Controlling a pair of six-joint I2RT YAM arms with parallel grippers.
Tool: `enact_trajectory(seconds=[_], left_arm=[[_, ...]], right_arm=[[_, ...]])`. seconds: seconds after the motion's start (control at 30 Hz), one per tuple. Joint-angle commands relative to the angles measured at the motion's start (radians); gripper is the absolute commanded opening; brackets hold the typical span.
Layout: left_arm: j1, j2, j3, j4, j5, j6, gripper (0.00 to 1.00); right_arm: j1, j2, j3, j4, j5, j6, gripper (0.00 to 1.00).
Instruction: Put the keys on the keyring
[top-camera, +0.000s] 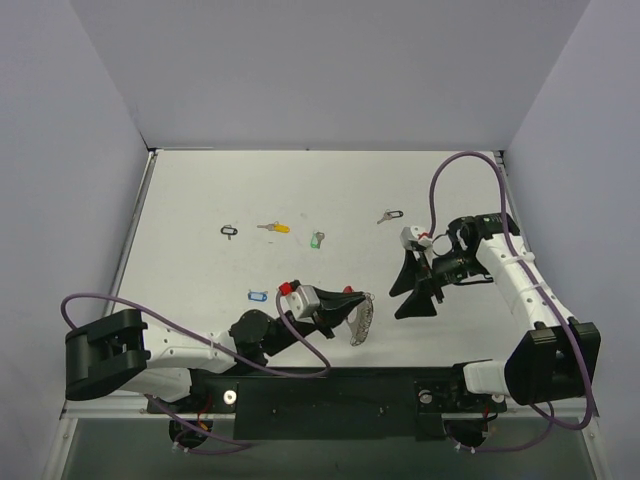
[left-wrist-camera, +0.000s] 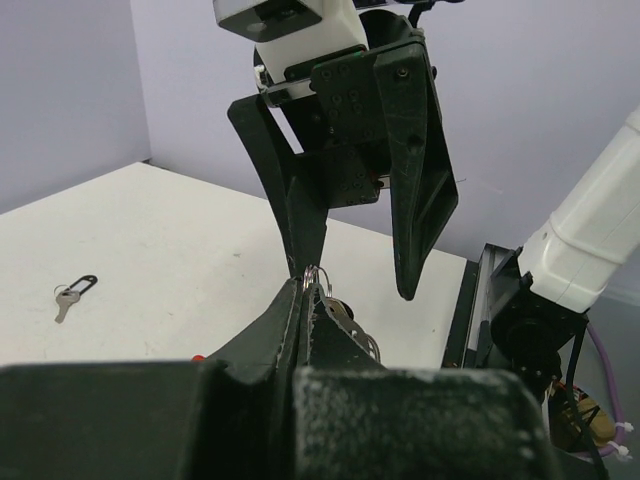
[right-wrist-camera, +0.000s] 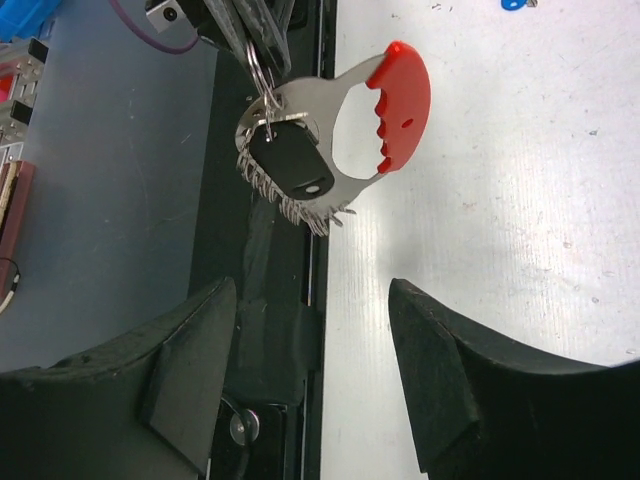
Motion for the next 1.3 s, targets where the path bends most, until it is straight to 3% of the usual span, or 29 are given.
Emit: enact_trajectory(seconds=[0.0,0.3,1.27], left_arm=[[0.022,-0.029,0.01,0.062,0.006,0.007,0.0],[0.062,0.028,0.002,0.142,0.061,-0.029,0.0],[0.061,-0.033,-0.023,0.09,0.012,-0.074,0.0]], right_arm=[[-0.011,-0.011,0.032,-0.188,-0.015,-0.032,0.58],[-0.052,-0.011,0.017,-0.185,-0.012,-0.058,0.59],[-0.065,-0.05,-0.019,-0.169,-0.053,-0.052,0.59]])
